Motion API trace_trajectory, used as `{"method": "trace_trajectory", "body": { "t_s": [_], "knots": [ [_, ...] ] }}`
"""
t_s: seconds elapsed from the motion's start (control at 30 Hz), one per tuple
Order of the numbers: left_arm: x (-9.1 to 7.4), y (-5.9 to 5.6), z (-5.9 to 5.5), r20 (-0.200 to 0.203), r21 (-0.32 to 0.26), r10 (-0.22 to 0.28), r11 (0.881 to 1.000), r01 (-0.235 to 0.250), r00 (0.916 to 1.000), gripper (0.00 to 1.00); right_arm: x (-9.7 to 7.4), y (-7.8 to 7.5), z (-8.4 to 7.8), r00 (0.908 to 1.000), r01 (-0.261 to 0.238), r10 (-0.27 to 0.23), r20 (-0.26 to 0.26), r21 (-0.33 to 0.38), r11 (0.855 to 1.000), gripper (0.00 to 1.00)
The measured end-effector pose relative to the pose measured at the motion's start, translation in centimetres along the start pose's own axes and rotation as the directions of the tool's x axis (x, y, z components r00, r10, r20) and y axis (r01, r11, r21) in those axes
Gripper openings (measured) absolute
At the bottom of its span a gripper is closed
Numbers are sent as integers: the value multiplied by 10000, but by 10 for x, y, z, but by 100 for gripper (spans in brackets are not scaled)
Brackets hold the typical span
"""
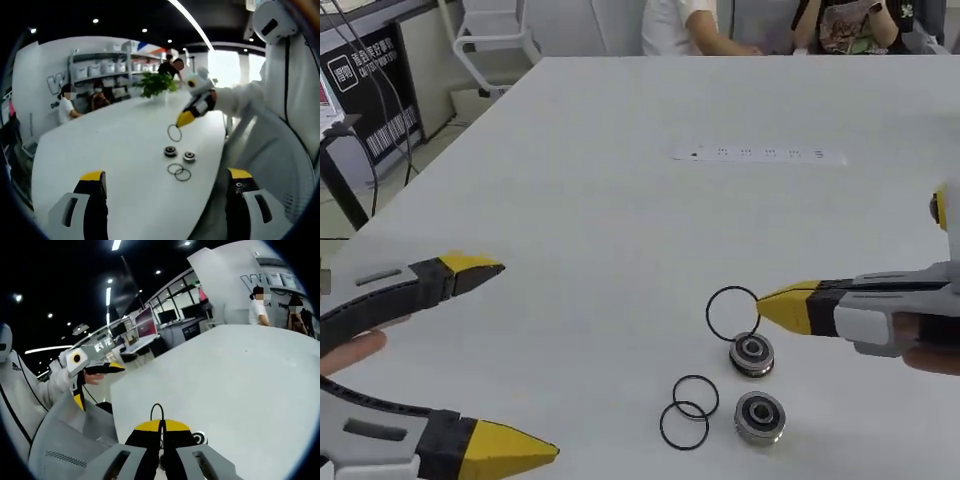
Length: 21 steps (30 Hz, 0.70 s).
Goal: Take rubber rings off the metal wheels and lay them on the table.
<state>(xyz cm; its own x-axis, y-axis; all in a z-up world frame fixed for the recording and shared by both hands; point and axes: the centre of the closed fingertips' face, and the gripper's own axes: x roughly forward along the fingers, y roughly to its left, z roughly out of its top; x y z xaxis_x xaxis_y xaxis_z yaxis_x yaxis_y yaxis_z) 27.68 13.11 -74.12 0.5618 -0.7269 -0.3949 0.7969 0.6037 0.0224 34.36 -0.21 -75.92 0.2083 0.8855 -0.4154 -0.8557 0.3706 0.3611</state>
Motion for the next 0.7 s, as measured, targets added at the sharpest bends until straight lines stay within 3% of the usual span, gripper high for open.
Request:
{"method": "trace_trajectory", "body": {
  "t_s": [0.43, 0.7],
  "knots": [
    [0, -9, -14, -185, -389, 67, 9992, -74, 9998, 100, 19, 12, -12, 9959, -642, 636, -644, -76, 9979, 0],
    [1, -9, -13, -106, -598, 167, 9981, -173, 9998, 100, 29, 14, -20, 9916, -895, 892, -937, 7, 9960, 0]
  ]
}}
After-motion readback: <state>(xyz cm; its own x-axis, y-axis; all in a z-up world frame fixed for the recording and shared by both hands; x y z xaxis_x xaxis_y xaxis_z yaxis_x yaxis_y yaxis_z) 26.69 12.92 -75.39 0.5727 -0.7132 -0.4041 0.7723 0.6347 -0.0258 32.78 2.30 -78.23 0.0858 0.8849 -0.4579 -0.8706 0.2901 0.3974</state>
